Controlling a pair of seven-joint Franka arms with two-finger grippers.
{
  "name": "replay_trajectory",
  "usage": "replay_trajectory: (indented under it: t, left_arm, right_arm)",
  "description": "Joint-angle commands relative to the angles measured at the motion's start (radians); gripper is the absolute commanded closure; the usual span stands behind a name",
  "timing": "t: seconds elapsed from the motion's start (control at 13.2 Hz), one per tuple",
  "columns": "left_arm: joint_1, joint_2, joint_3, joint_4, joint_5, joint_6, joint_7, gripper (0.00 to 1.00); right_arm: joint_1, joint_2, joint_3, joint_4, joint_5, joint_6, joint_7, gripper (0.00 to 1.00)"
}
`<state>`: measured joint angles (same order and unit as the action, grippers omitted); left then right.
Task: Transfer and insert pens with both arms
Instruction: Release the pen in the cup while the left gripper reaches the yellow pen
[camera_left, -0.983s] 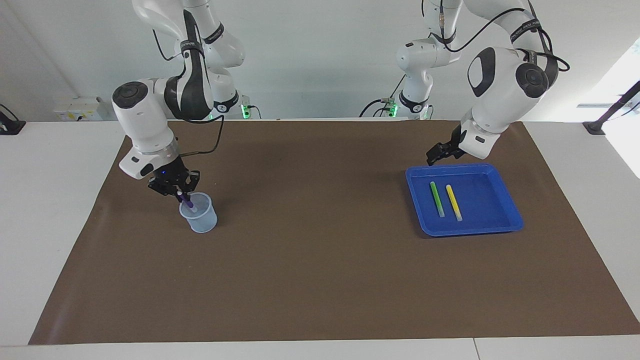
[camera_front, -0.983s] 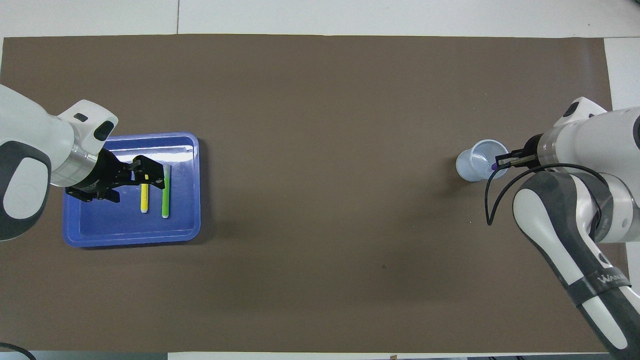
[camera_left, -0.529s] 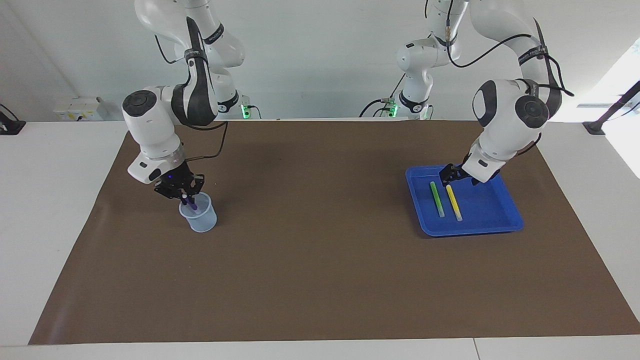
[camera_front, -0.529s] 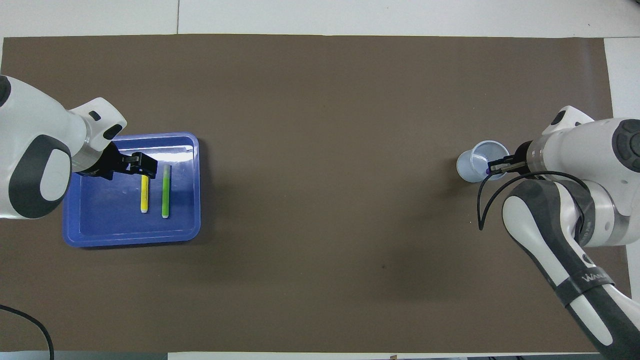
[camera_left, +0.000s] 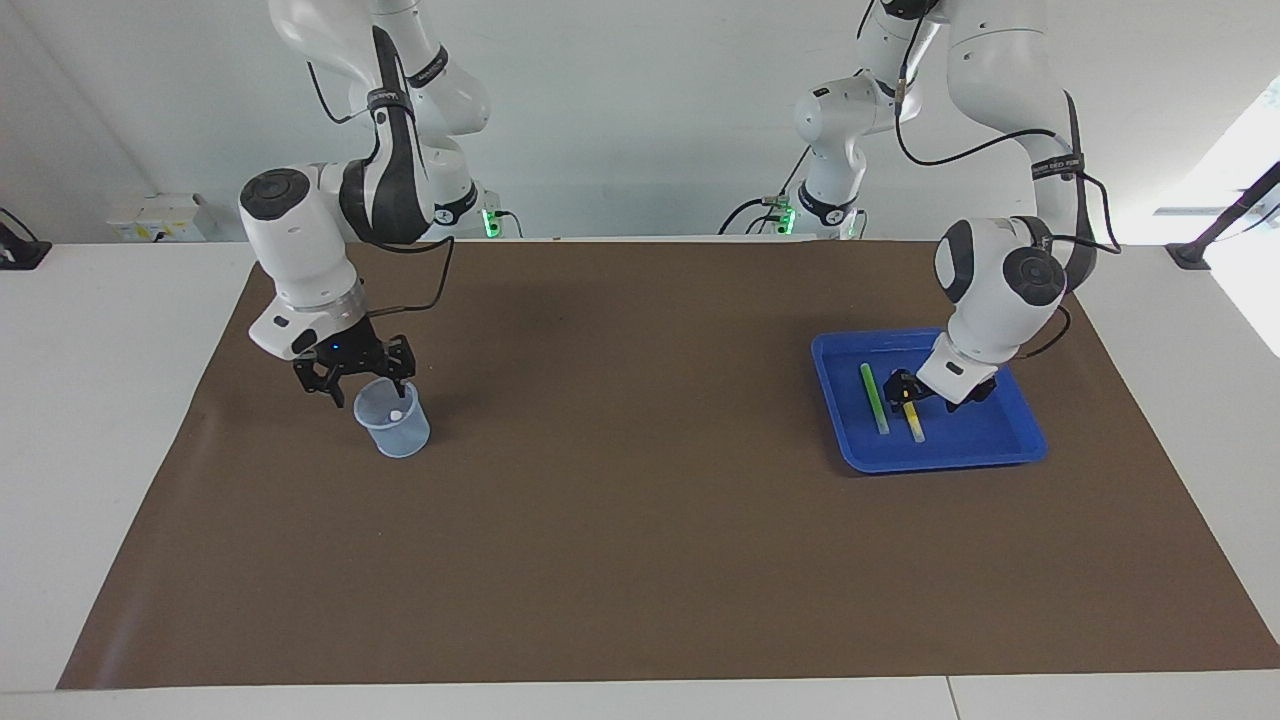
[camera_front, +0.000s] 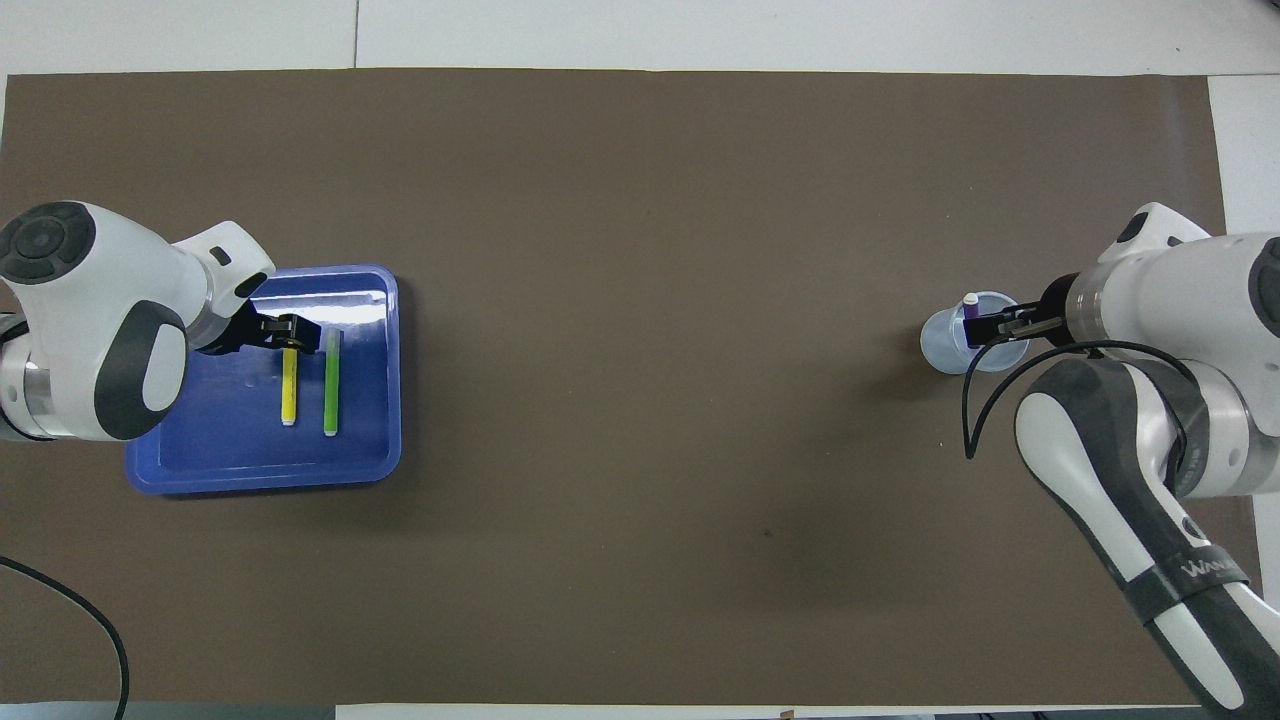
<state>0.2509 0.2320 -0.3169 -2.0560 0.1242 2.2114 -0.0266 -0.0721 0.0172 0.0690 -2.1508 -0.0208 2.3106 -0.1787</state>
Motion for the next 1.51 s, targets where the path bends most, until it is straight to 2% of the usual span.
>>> replay_trajectory:
  t: [0.0, 0.23, 0.61, 0.68, 0.83, 1.06, 1.21, 1.44]
  left_arm:
    - [0.033, 0.012, -0.005, -0.019, 0.022, 0.041, 0.037, 0.13]
    - [0.045, 0.012, -0.007, -0.036, 0.022, 0.045, 0.042, 0.2]
    - [0.044, 0.003, -0.008, -0.064, 0.02, 0.033, 0.04, 0.27]
    - [0.044, 0.001, -0.01, -0.067, 0.02, 0.033, 0.04, 0.29]
    - [0.044, 0.001, -0.01, -0.072, 0.015, 0.03, 0.04, 0.35]
    - [0.039, 0.001, -0.01, -0.073, 0.014, 0.025, 0.039, 0.6]
    - [0.039, 0.0, -0.01, -0.072, 0.015, 0.013, 0.037, 0.72]
    - [0.042, 0.0, -0.01, -0.072, 0.015, 0.01, 0.037, 0.99]
  right_arm:
    - [-0.008, -0.034, 0.006, 0.069, -0.011, -0.106, -0.002, 0.0]
    - [-0.005, -0.033, 0.008, 0.201, 0.001, -0.261, 0.037, 0.0]
    - [0.029, 0.018, 0.009, 0.454, -0.008, -0.557, 0.16, 0.0]
    - [0.047, 0.029, 0.009, 0.492, -0.01, -0.6, 0.192, 0.0]
    - [0.064, 0.023, 0.009, 0.503, -0.01, -0.641, 0.252, 0.0]
    - [0.074, 0.012, 0.014, 0.485, 0.001, -0.652, 0.318, 0.0]
    - [0.069, 0.004, 0.014, 0.477, 0.01, -0.646, 0.315, 0.0]
    - [0.066, 0.004, 0.014, 0.477, 0.022, -0.642, 0.311, 0.0]
